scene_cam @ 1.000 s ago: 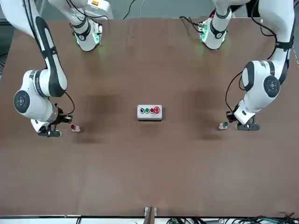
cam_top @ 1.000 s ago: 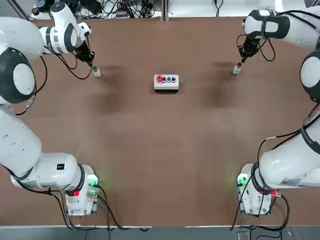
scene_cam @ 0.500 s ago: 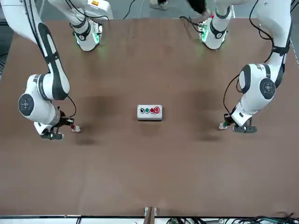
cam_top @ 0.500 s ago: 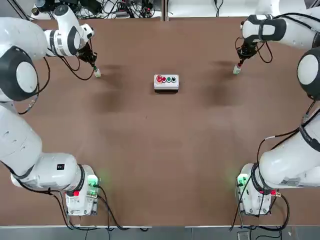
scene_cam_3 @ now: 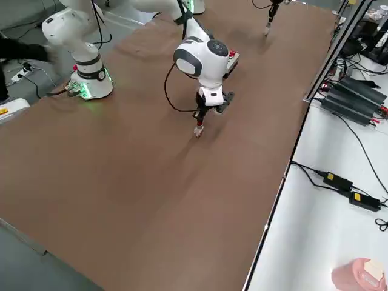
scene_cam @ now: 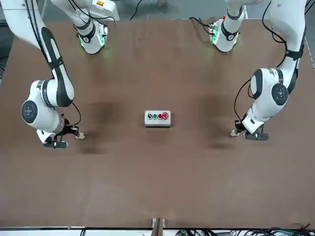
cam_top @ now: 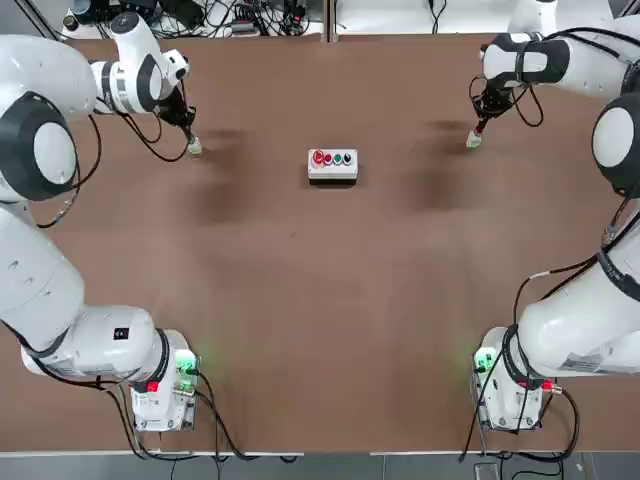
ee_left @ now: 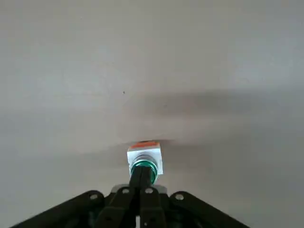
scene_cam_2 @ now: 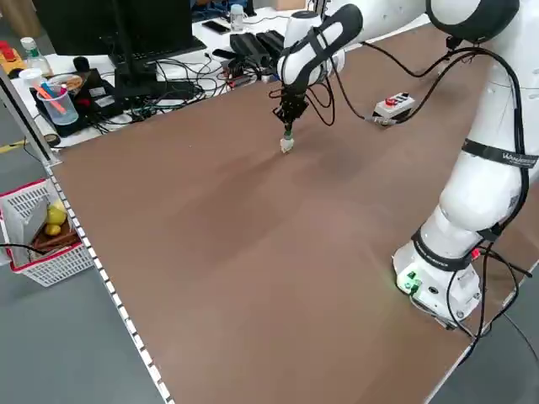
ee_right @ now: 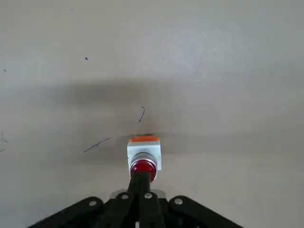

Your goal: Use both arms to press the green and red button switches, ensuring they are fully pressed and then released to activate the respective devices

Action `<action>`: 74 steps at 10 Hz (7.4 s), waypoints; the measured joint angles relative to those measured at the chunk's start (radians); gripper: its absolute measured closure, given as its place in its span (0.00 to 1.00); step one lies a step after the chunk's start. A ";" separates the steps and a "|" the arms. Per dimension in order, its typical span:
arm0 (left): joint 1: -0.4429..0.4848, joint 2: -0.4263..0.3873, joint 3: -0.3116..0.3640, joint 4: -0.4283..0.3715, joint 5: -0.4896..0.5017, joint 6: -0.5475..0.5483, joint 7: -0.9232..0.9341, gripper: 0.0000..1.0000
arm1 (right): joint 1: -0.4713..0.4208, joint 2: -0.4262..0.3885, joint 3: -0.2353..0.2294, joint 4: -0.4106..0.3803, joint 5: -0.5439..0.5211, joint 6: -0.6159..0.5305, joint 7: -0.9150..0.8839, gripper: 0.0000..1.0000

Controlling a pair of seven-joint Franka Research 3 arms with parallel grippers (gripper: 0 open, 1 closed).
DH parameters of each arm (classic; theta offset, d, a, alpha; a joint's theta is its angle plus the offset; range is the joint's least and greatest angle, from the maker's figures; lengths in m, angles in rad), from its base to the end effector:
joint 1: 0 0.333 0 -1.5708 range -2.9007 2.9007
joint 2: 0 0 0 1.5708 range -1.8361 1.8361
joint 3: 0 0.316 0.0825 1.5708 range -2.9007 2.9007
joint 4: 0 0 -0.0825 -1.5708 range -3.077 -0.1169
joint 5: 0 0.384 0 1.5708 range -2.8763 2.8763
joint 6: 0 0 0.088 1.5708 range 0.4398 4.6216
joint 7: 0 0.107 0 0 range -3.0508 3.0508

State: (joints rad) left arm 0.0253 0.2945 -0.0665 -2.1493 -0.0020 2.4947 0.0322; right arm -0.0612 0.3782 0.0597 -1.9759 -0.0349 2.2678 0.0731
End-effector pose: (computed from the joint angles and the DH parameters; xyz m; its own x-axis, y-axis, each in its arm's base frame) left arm 0.5735 -0.0232 0.2682 0.9963 -0.0678 0.0521 -0.0689 -0.9974 0.0189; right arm 0.6022 -0.0029 0.2699 0.9949 -0.0545 -0.0849 -0.0539 -0.9985 0.0089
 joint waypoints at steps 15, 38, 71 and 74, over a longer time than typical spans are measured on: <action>-0.001 0.026 0.000 -0.003 0.000 0.019 0.000 0.99 | -0.006 0.028 -0.001 0.000 -0.002 0.063 0.000 0.99; -0.003 0.015 -0.003 0.087 0.000 -0.149 0.000 0.99 | -0.008 0.025 0.004 -0.011 -0.004 0.055 0.001 0.99; -0.115 -0.234 0.102 0.708 -0.001 -0.968 -0.013 0.00 | -0.007 -0.126 0.007 0.108 -0.003 -0.213 0.021 0.46; -0.122 -0.234 0.091 0.708 -0.001 -0.970 -0.013 0.00 | 0.000 -0.238 0.007 0.123 -0.005 -0.350 0.021 0.01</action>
State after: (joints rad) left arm -0.0969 0.0606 0.0242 -1.4409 -0.0034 1.5250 0.0189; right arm -0.0611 0.1404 0.0669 -1.8530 -0.0398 1.9174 0.0937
